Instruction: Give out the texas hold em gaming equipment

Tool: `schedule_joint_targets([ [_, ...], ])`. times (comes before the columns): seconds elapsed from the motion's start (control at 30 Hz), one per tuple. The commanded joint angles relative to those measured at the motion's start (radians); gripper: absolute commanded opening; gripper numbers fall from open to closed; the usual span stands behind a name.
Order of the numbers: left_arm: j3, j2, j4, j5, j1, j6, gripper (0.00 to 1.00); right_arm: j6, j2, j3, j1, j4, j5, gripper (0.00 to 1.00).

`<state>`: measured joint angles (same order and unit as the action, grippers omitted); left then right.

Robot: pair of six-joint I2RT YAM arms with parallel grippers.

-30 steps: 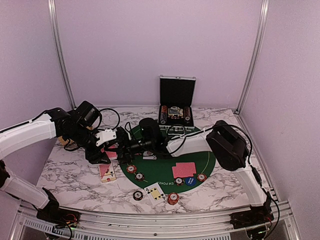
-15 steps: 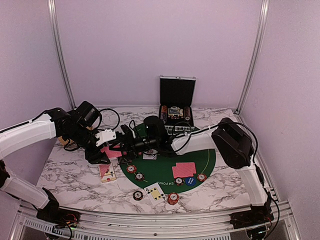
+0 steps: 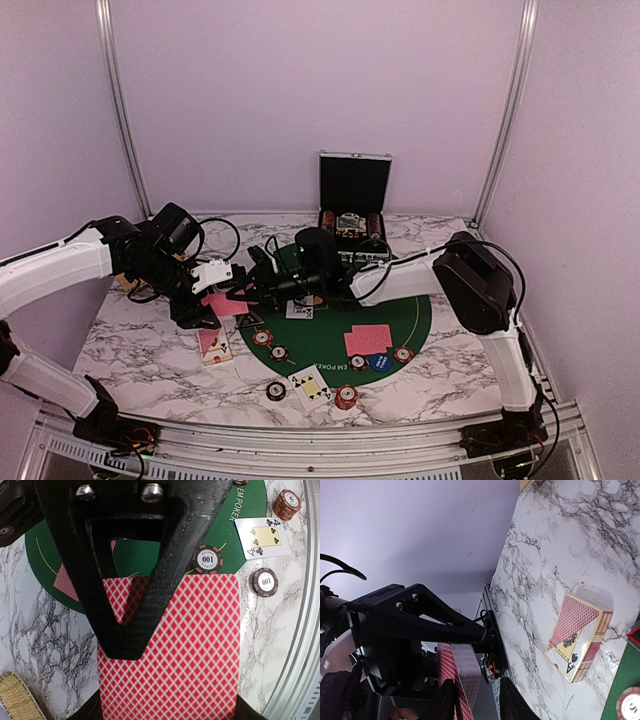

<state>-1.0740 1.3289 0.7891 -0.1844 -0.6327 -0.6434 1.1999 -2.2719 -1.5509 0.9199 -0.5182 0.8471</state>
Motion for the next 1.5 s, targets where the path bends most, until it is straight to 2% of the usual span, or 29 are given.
schedule_joint_targets([
  [0.0,0.006,-0.025,-0.017,-0.004,-0.003,-0.003,0.0,-0.026,0.048,0.012,-0.01,0.041,0.0,0.29],
  [0.37,0.011,-0.027,-0.016,-0.004,-0.002,-0.004,0.0,-0.037,0.079,0.021,-0.014,0.066,0.012,0.28],
  [0.7,0.012,-0.024,-0.017,0.001,-0.002,-0.008,0.0,-0.031,0.112,0.042,-0.025,0.069,0.026,0.08],
  [0.9,0.014,-0.022,-0.016,0.005,-0.002,-0.009,0.0,-0.031,0.133,0.047,-0.043,0.076,0.031,0.0],
  [1.33,0.018,-0.025,-0.016,0.01,-0.002,-0.007,0.0,-0.11,0.257,0.135,-0.146,0.182,0.05,0.0],
  [1.47,0.022,-0.028,-0.017,0.014,-0.002,-0.009,0.0,-0.177,0.301,0.138,-0.197,0.274,0.054,0.0],
])
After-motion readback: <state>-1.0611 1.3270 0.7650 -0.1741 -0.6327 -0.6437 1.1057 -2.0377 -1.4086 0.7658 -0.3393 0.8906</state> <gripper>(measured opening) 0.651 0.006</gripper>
